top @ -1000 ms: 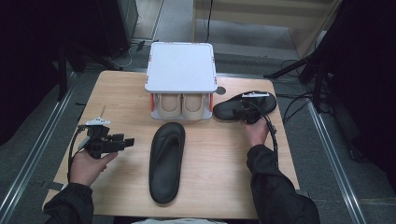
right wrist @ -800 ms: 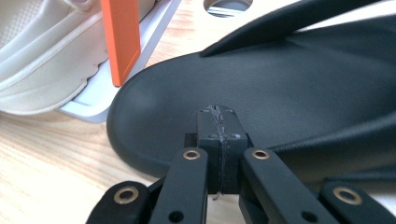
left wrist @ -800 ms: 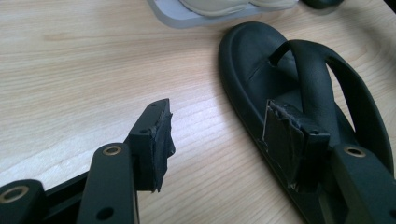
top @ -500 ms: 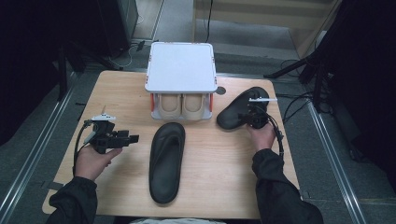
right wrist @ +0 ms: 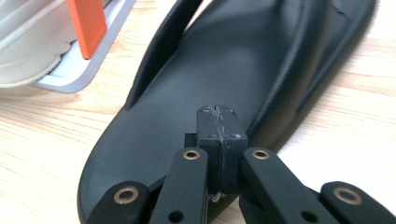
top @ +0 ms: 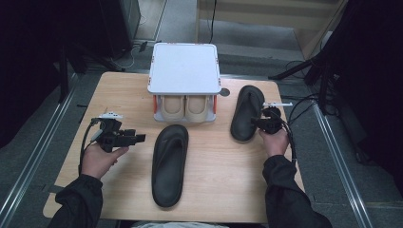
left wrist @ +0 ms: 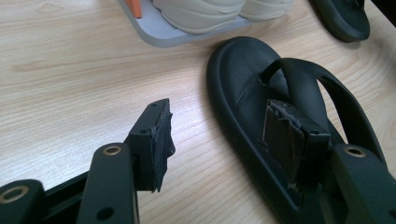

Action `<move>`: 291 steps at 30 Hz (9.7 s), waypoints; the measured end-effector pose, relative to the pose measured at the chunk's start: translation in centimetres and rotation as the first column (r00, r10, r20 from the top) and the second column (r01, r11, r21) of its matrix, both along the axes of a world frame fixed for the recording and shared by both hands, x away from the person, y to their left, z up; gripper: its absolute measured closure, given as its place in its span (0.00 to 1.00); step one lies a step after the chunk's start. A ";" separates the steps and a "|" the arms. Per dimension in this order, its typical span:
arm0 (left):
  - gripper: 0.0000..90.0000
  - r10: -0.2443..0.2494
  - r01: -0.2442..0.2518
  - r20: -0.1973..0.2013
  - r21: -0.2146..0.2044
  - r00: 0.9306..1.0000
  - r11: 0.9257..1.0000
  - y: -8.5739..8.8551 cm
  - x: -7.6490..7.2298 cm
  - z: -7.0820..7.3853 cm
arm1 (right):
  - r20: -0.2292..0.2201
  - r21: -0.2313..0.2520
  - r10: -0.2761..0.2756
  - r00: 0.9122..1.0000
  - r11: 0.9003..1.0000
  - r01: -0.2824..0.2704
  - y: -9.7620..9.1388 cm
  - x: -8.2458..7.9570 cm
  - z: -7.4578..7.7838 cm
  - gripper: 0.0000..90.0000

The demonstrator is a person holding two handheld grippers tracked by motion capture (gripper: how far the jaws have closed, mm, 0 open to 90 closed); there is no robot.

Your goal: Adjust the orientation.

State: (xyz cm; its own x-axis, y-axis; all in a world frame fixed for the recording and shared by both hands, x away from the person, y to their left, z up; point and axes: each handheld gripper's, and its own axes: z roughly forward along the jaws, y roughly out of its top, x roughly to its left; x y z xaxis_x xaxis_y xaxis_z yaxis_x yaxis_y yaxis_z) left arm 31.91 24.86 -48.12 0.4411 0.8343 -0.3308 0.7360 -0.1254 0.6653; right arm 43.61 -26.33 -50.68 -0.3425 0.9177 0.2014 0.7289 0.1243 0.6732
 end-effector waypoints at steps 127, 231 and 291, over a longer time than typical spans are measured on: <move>1.00 -0.152 0.150 0.034 0.048 0.988 0.987 -2.4 0.5 -0.3 | -0.001 0.035 0.167 0.986 0.985 -0.167 7.9 -12.9 1.1 0.83; 0.65 -0.201 0.202 0.021 -0.014 0.979 0.979 -3.1 -1.8 0.0 | 0.098 0.111 0.227 0.969 0.965 -0.237 15.8 -16.3 1.0 0.61; 0.62 -0.158 0.159 0.045 -0.028 0.986 0.987 -2.3 -1.5 0.2 | -0.019 0.138 0.184 0.983 0.974 -0.180 18.3 -15.5 -1.0 0.85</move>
State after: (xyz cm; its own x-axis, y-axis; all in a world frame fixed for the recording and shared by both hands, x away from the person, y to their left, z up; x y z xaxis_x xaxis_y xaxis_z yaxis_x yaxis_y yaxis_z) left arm 30.44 22.57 -47.94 0.5809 0.7422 -0.3341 0.6797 -0.2165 0.7008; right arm 28.13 -8.00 -51.65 -0.4926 0.8041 0.3328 0.7235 0.1658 0.6702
